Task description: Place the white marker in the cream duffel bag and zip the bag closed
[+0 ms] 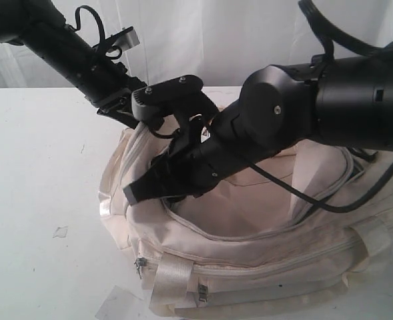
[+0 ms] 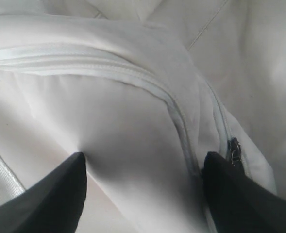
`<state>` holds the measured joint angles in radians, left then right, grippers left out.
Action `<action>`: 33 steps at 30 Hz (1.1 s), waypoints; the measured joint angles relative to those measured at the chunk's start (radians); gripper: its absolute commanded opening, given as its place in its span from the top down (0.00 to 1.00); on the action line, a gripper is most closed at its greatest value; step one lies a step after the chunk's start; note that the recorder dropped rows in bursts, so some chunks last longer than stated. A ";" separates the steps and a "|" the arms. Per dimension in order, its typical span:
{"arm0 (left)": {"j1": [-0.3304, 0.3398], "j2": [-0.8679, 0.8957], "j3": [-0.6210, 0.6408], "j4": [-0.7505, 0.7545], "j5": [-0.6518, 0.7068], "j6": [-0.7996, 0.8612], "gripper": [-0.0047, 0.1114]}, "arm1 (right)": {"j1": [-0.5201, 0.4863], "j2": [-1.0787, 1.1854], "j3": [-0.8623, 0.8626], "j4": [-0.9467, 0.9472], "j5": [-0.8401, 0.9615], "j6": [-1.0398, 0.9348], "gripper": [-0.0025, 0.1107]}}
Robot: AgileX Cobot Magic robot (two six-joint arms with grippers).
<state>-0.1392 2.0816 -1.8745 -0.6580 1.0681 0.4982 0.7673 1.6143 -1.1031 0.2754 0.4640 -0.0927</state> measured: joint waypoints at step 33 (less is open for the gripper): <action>0.000 0.000 0.000 0.000 0.004 0.000 0.36 | -0.125 0.123 -0.018 0.241 -0.053 0.328 0.72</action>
<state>-0.1392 2.0816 -1.8745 -0.6580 1.0721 0.4982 0.6419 1.7377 -1.1214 0.5169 0.4112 0.2353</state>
